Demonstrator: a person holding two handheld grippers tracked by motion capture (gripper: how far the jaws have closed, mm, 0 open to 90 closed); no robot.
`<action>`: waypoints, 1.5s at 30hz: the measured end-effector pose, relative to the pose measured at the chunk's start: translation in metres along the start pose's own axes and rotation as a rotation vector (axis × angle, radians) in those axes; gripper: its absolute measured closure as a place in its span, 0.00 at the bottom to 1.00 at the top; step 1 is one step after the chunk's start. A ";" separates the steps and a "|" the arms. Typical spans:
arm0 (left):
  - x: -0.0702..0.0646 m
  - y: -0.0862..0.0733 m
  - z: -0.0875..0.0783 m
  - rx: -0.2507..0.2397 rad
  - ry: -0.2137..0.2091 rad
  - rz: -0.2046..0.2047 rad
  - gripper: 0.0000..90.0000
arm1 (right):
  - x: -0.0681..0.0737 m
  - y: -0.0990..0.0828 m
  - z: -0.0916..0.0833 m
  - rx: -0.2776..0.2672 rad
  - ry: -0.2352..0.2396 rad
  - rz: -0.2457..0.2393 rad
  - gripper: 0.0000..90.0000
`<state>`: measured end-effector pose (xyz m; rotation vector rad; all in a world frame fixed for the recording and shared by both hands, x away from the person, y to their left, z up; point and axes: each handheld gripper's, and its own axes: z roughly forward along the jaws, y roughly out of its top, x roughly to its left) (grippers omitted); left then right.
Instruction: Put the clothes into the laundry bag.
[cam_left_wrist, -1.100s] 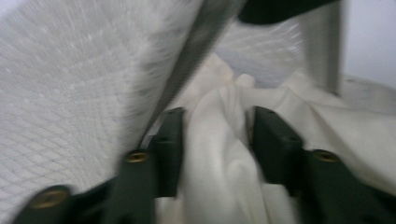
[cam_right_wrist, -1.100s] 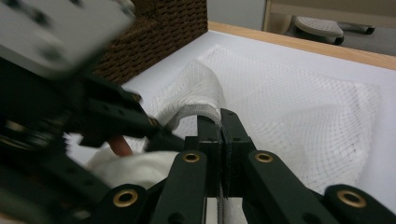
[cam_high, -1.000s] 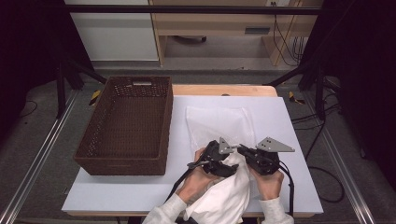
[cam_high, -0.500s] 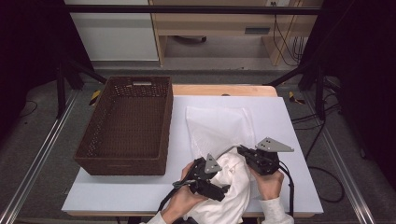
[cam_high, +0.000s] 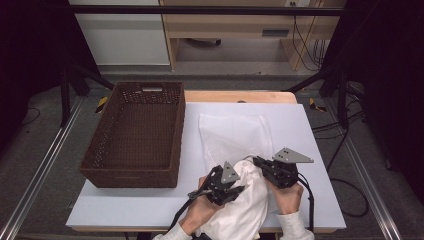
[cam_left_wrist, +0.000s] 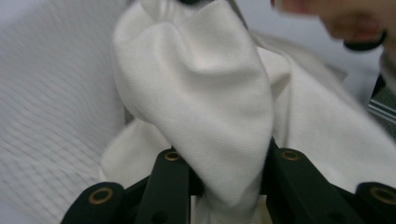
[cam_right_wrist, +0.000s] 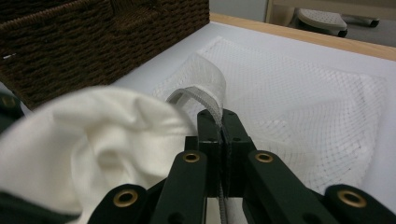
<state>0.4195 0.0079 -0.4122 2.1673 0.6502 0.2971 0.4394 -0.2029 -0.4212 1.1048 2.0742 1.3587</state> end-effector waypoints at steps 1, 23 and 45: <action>0.000 0.007 0.000 0.003 0.005 0.013 0.83 | 0.000 0.000 0.000 -0.005 0.001 0.001 0.99; 0.016 0.011 0.026 0.059 0.015 -0.024 0.27 | 0.000 0.001 -0.004 -0.021 0.001 -0.002 0.99; 0.001 -0.036 0.028 0.090 -0.031 -0.056 0.75 | 0.001 -0.001 -0.001 -0.005 0.005 -0.004 0.99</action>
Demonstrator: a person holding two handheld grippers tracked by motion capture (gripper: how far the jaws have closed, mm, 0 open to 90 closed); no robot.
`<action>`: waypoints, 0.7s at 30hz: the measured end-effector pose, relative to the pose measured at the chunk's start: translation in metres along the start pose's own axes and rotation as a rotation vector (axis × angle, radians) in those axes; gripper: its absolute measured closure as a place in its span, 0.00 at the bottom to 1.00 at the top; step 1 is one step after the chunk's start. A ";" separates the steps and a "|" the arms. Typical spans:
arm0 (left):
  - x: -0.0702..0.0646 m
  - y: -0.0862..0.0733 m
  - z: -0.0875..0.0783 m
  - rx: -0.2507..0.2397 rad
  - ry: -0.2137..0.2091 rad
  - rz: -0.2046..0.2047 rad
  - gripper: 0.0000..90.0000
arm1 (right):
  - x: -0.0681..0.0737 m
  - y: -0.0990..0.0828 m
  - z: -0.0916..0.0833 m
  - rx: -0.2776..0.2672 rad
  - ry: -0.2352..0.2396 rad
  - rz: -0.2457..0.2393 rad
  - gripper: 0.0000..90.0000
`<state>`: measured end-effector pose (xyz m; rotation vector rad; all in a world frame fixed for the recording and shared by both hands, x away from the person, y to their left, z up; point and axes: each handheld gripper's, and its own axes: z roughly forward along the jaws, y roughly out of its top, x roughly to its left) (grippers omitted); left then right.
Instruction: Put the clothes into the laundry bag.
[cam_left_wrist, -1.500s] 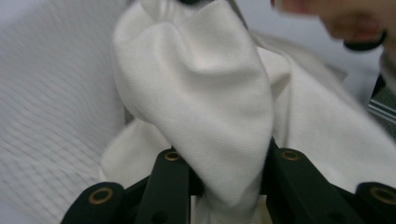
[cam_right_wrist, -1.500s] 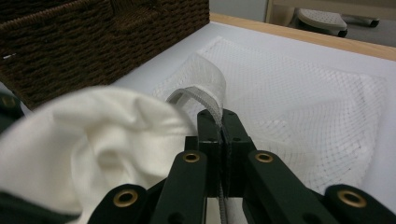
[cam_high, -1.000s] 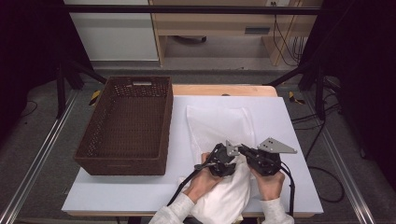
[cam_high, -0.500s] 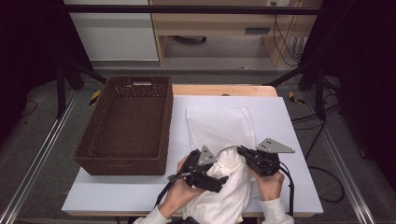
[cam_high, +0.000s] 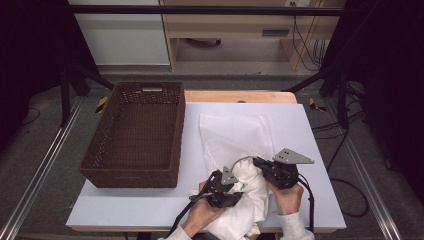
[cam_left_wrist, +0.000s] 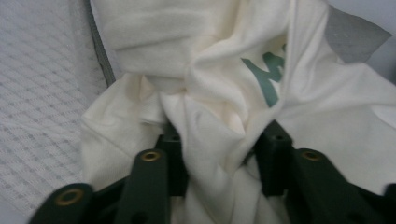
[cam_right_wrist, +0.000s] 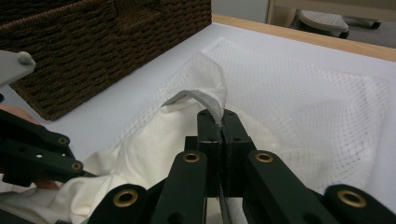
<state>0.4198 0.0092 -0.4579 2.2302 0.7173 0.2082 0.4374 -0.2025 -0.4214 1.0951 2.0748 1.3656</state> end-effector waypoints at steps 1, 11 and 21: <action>-0.003 0.003 -0.002 0.003 0.013 0.016 0.78 | 0.000 0.000 0.000 0.001 0.000 0.000 0.99; 0.001 0.051 0.001 0.007 0.050 0.100 0.82 | 0.001 0.003 -0.008 -0.038 -0.015 -0.014 0.99; 0.024 0.042 0.032 0.002 0.096 0.026 0.55 | 0.008 0.005 -0.008 -0.041 0.011 -0.052 0.99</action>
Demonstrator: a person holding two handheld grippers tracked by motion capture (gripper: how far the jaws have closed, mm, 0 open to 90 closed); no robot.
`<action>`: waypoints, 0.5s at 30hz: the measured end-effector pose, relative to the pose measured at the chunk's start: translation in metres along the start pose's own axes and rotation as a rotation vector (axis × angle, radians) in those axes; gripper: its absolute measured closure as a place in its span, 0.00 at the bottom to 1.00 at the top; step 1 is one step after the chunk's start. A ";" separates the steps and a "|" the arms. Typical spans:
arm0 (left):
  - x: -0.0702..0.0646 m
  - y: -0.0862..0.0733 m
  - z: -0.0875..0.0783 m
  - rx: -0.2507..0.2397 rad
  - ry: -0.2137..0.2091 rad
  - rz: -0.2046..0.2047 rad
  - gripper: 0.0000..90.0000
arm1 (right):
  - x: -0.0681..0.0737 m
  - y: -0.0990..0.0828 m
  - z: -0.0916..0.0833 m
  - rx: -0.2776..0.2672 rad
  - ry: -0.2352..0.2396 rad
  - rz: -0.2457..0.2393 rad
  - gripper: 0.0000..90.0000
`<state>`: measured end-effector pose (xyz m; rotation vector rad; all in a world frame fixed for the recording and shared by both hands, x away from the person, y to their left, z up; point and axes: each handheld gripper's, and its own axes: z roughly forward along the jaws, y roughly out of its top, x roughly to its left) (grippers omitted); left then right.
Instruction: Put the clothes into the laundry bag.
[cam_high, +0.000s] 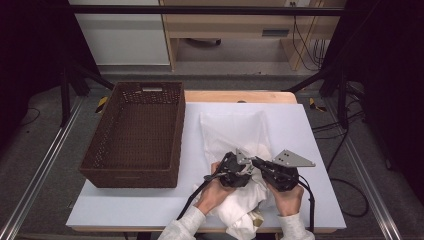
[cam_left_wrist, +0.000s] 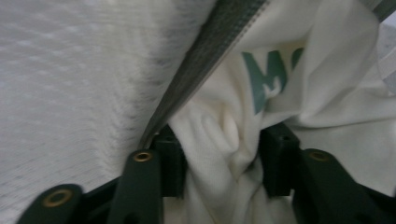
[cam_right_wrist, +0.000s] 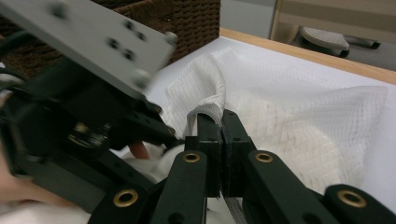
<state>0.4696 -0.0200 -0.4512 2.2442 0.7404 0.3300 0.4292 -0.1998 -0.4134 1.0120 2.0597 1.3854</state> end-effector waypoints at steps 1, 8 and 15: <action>0.000 -0.002 -0.003 -0.016 -0.005 -0.010 0.47 | -0.002 -0.001 0.000 0.003 -0.001 0.008 0.99; -0.005 -0.028 -0.055 -0.093 -0.052 -0.017 0.18 | -0.005 -0.005 0.001 0.020 -0.004 0.018 0.99; -0.004 -0.053 -0.030 -0.062 -0.150 -0.149 0.39 | -0.001 -0.008 0.006 0.042 0.000 0.016 0.99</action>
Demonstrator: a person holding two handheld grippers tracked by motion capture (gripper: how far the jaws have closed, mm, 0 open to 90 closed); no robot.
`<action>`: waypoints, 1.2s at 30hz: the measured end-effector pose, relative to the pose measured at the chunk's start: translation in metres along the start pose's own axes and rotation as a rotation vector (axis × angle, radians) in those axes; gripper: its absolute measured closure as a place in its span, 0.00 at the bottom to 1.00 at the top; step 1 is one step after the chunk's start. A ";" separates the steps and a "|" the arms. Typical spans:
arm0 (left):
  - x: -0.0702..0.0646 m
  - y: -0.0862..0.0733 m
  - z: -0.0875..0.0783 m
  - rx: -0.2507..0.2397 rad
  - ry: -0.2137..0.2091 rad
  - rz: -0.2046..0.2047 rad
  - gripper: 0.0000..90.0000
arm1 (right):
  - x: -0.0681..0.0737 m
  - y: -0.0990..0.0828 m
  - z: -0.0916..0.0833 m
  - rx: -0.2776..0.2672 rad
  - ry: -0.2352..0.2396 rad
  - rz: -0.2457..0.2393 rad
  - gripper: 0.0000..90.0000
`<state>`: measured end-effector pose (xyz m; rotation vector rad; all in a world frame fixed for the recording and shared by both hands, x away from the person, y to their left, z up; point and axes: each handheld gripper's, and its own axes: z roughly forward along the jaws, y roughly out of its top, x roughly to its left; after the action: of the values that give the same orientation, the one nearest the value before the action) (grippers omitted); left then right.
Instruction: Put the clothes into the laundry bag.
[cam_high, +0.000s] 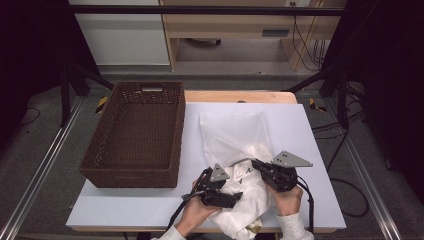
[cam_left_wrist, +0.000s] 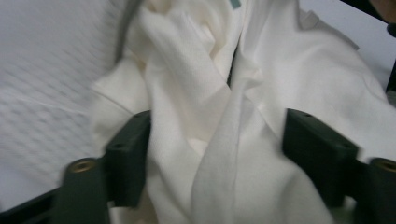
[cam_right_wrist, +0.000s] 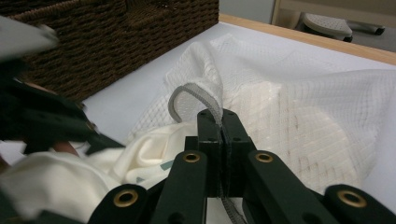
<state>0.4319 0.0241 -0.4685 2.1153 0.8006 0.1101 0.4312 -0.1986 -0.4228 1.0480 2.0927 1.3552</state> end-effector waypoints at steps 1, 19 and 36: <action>0.001 0.001 0.002 0.000 0.019 0.009 0.48 | 0.001 0.000 0.001 0.002 0.002 0.000 0.99; -0.014 0.055 0.022 -0.014 0.132 0.173 0.81 | 0.001 0.004 -0.009 -0.054 0.020 0.007 0.99; 0.008 0.013 -0.020 -0.029 0.066 0.039 0.13 | 0.000 0.001 -0.006 -0.022 0.004 0.010 0.99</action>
<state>0.4378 0.0363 -0.4477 2.1101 0.7919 0.2121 0.4275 -0.2022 -0.4198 1.0489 2.0732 1.3830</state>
